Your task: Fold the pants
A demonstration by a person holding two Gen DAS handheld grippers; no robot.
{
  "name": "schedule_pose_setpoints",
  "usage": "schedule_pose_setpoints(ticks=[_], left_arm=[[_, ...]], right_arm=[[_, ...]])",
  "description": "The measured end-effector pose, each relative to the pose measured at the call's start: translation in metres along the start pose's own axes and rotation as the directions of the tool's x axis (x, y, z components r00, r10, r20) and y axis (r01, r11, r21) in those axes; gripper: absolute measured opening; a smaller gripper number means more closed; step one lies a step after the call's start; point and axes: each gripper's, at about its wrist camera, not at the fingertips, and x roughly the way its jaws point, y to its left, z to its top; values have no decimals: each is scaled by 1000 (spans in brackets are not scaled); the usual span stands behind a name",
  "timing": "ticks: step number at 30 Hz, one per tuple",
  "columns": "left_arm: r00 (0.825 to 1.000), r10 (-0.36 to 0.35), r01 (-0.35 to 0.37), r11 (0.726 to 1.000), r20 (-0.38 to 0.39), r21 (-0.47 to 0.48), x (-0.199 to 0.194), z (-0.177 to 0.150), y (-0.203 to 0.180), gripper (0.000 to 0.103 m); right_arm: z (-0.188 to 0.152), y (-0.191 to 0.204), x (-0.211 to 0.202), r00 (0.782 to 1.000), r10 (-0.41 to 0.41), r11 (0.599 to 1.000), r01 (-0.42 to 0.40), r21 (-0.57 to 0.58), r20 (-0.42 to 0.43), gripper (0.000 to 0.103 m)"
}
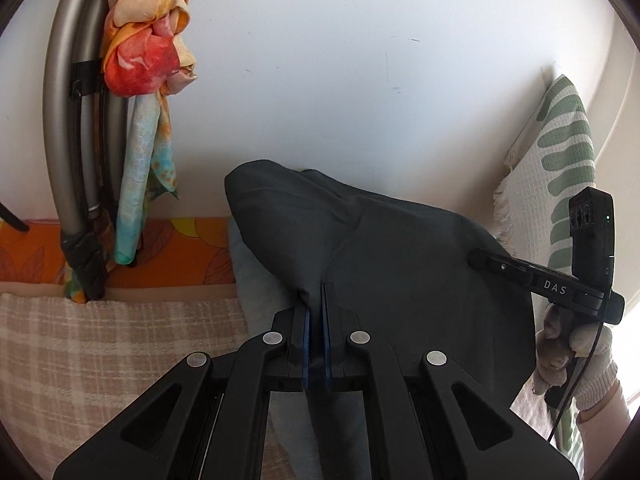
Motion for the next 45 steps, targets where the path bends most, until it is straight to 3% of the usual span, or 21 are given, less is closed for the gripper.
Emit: schedule_pose_setpoints(ticks=[1, 3, 11, 15, 16, 18, 22, 26, 36, 45], left_arm=[[1000, 11, -11, 1000, -9, 0, 1, -1, 2, 5], [998, 57, -57, 998, -19, 1, 2, -1, 7, 16], [996, 88, -89, 996, -29, -8, -22, -7, 21, 19], [995, 93, -93, 996, -19, 14, -43, -13, 16, 20], [996, 93, -93, 996, -16, 17, -49, -13, 14, 22], [996, 93, -93, 995, -12, 27, -59, -15, 8, 35], [995, 100, -101, 994, 9, 52, -81, -19, -4, 36], [995, 100, -102, 993, 29, 67, -99, -22, -12, 49], [994, 103, -105, 989, 29, 102, -132, -45, -19, 65], [993, 121, -120, 987, -5, 110, -161, -80, -14, 68]], right_arm=[[-1, -7, 1, 1000, -24, 1000, 24, 20, -5, 35], [-3, -17, -1, 999, -50, 997, 50, 56, -4, 39], [-13, -7, -23, 995, -99, 994, 98, 42, 20, 40], [-19, 0, -41, 993, -106, 994, 104, 36, 44, 57], [-20, 4, -45, 993, -106, 994, 105, 33, 46, 58], [-23, 10, -51, 992, -112, 993, 111, 35, 49, 60], [-32, 18, -67, 991, -121, 992, 118, 53, 59, 66], [-44, 35, -81, 989, -133, 990, 130, 47, 72, 76], [-84, 84, -109, 974, -199, 980, 196, 34, 113, 103], [-132, 130, -133, 965, -219, 975, 211, 72, 146, 103]])
